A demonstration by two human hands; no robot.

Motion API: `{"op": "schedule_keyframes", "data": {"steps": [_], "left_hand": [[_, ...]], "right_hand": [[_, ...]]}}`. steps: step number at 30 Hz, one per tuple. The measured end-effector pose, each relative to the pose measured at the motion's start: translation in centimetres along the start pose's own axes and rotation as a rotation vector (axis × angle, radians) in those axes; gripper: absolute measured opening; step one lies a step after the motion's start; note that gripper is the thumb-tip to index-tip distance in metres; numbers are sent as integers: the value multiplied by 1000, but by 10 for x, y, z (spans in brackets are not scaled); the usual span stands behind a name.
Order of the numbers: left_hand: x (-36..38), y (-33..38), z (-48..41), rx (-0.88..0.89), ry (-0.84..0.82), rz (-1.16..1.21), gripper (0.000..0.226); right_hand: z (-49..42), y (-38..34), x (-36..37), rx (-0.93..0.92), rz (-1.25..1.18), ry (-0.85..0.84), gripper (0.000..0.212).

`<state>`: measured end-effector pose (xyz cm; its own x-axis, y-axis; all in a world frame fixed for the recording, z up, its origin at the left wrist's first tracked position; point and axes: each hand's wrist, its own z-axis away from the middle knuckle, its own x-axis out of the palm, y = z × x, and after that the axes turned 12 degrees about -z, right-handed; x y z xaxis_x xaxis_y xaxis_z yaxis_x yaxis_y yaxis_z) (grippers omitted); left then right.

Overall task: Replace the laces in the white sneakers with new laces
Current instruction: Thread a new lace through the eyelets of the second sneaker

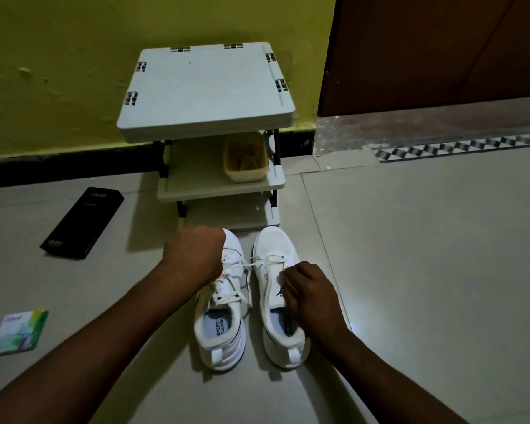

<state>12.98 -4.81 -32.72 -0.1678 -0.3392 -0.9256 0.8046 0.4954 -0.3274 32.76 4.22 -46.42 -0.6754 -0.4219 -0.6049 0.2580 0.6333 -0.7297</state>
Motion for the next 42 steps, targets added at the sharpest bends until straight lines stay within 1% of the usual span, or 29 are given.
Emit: {"op": "schedule_keyframes", "data": {"steps": [2, 4, 5, 6, 8, 9, 11, 13, 15, 16, 18, 21, 23, 25, 28, 29, 30, 31, 32, 34, 35, 38, 42], "left_hand": [[7, 3, 4, 16, -48, -35, 25], [14, 9, 5, 22, 21, -80, 40], [16, 14, 4, 22, 86, -111, 40], [16, 18, 2, 35, 161, -116, 34], [20, 25, -8, 116, 229, -18, 11], [25, 30, -15, 159, 223, 45, 15], [35, 41, -28, 229, 141, 92, 32], [44, 52, -35, 252, 35, 104, 31], [50, 59, -36, 256, -4, 151, 26], [52, 58, -36, 242, -7, 194, 25], [54, 53, -37, 196, 0, 351, 28], [45, 37, -33, 98, 71, 724, 20], [28, 28, -25, 84, 121, 952, 15], [8, 20, -15, 118, 205, 1054, 13], [-17, 14, 1, 210, 292, 1130, 7], [-21, 11, 4, 215, 325, 1171, 7], [-25, 7, 8, 203, 366, 1204, 8], [-25, 2, 10, 181, 404, 1224, 9], [-23, -6, 11, 160, 429, 1231, 10], [-13, -22, 12, 127, 422, 1208, 11], [-6, -31, 13, 107, 403, 1185, 12], [15, -51, 19, 16, 330, 1093, 19], [51, -73, 16, -136, 216, 943, 11]], "right_hand": [[-1, -2, 0, -3, -1, -1, 19], [-1, -3, 0, -5, 12, -9, 18], [-1, -2, -1, -11, 36, -21, 15], [-2, -2, -1, -20, 65, -34, 13], [-3, -2, -3, -43, 117, -59, 15], [-4, -4, -4, -56, 133, -67, 19], [-6, -8, -6, -73, 142, -70, 24], [-8, -11, -8, -71, 147, -61, 26], [-8, -12, -7, -60, 141, -60, 24], [-8, -12, -7, -56, 134, -62, 23], [-8, -11, -8, -48, 97, -63, 23], [-13, -14, -14, -10, -79, -33, 19], [-20, -19, -19, -14, -179, 28, 15], [-33, -32, -24, -17, -264, 63, 27], [-58, -64, -29, 84, -456, -31, 59], [-68, -72, -29, 112, -511, -66, 64], [-76, -78, -29, 128, -555, -81, 63], [-83, -82, -29, 136, -585, -73, 55], [-89, -85, -30, 142, -603, -47, 41], [-97, -84, -34, 158, -639, 36, 12], [-98, -82, -36, 173, -666, 76, 5], [-97, -69, -41, 252, -695, 177, 10], [-96, -58, -44, 377, -647, 281, 14]]}}
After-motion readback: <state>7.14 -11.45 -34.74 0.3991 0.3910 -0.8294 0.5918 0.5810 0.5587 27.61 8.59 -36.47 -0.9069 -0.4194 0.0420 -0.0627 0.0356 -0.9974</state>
